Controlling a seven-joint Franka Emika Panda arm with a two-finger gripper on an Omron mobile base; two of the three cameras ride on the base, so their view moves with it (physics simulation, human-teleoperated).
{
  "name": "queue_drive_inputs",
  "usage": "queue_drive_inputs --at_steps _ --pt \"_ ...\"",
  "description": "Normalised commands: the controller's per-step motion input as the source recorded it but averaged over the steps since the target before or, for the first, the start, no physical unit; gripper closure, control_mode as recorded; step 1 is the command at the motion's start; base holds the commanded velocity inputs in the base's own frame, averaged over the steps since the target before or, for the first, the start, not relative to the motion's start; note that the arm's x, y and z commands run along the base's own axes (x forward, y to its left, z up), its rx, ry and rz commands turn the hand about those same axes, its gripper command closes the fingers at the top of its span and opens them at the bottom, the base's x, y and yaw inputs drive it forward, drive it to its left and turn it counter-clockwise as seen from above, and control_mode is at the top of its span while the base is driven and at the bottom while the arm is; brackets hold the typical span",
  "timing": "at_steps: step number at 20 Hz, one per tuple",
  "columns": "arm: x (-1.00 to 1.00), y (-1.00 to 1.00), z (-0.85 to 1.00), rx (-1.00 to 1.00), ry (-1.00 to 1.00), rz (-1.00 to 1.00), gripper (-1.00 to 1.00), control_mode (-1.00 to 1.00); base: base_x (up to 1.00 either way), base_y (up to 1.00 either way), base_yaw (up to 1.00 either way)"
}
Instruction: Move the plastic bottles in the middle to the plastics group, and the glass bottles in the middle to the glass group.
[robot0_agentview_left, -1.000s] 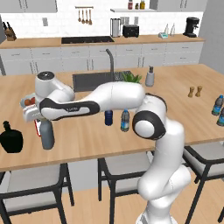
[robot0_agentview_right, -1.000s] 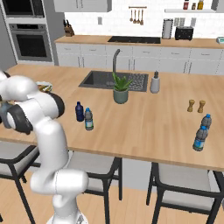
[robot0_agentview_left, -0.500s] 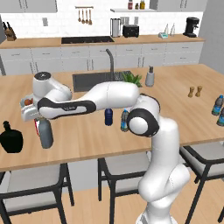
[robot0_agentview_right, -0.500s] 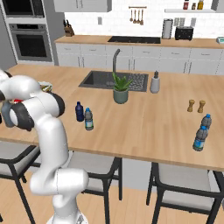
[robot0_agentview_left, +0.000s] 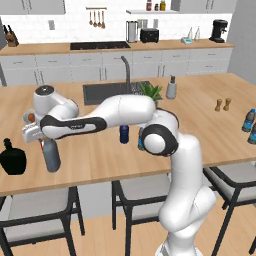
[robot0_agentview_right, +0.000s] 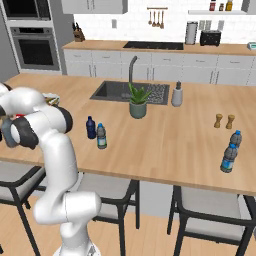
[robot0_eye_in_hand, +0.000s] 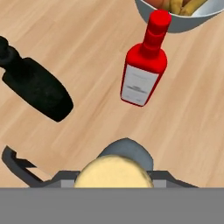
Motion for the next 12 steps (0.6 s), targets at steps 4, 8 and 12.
queue_drive_inputs --at_steps 4,8,12 --pt "0.00 0.00 -0.29 0.00 -0.07 0.00 1.00 -1.00 0.00 0.00 0.00" --pt "0.00 0.00 -0.16 0.00 -0.02 0.00 1.00 -1.00 0.00 0.00 0.00" --pt "0.07 -0.02 -0.10 0.04 0.00 0.00 1.00 -1.00 0.00 0.00 0.00"
